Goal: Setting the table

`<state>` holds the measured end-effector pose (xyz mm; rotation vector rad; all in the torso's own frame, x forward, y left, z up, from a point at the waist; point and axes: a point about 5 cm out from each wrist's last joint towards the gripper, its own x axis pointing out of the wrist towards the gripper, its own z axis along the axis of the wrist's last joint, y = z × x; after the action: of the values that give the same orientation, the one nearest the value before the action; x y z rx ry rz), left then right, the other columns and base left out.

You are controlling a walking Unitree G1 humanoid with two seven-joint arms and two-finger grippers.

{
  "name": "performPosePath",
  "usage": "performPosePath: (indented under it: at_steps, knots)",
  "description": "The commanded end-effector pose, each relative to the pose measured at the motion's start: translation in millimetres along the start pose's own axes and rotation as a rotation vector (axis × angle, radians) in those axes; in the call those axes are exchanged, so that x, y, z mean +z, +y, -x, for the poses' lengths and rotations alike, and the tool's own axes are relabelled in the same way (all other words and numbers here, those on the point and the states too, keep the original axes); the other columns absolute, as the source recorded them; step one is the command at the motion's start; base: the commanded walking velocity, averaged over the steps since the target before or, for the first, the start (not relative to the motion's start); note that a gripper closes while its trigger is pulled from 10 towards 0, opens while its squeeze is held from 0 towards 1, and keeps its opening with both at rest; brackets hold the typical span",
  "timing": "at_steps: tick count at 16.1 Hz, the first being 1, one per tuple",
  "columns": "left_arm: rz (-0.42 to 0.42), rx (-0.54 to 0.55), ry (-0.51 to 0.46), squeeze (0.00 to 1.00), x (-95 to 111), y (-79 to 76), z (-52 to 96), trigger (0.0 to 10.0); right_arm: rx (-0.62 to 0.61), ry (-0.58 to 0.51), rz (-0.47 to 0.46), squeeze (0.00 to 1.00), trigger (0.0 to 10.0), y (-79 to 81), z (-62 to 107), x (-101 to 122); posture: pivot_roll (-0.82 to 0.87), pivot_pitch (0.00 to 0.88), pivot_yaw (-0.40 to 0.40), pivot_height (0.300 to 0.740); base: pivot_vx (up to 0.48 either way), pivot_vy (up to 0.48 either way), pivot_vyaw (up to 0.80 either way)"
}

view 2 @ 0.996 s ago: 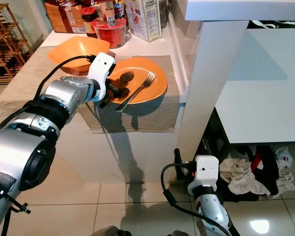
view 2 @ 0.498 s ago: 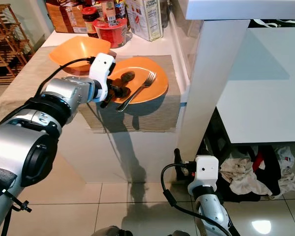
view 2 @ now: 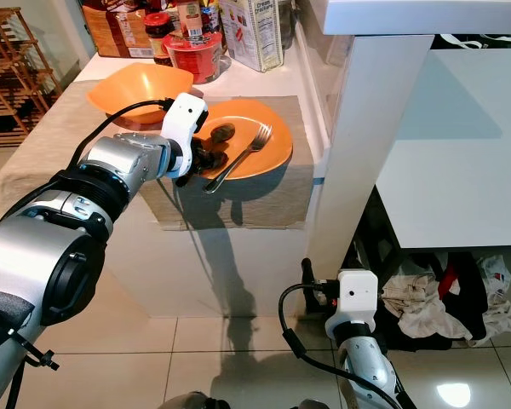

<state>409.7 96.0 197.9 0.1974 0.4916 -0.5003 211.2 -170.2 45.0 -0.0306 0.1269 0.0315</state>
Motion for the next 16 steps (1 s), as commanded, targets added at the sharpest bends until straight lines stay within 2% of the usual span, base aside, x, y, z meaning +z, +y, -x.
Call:
performPosePath:
  at_steps: [1, 2, 4, 8, 16]
  knots:
    - [0.005, 0.009, 0.038, 0.00, -5, 1.8, 0.1, 0.0, 0.003, 0.012, 0.001, 0.00, 10.0, 0.5, -0.9, -1, -0.10, 0.016, 0.101, 0.727, 0.000, 0.000, 0.00]
    - [0.050, 0.000, 0.043, 0.00, -5, 1.2, 0.2, 0.0, 0.005, 0.015, 0.002, 0.00, 10.0, 0.5, -1.4, -1, -0.10, 0.016, 0.101, 0.727, 0.000, 0.000, 0.00]
    - [0.062, 0.002, 0.045, 0.00, -6, 1.3, 0.3, 0.0, 0.006, 0.017, 0.002, 0.00, 10.0, 0.3, -1.7, -1, -0.10, 0.016, 0.101, 0.727, 0.000, 0.000, 0.00]
    - [0.020, 0.011, 0.051, 0.00, -7, 1.8, -0.1, 0.0, 0.004, 0.022, 0.002, 0.00, 10.0, -0.6, -1.8, -2, -0.10, 0.024, 0.097, 0.727, 0.000, 0.000, 0.00]
    - [0.010, 0.049, -0.020, 0.00, 4, 7.5, 2.9, 0.0, 0.006, 0.036, 0.006, 0.00, 10.0, -2.1, -2.7, -4, -0.10, 0.029, 0.092, 0.727, 0.000, 0.000, 0.00]
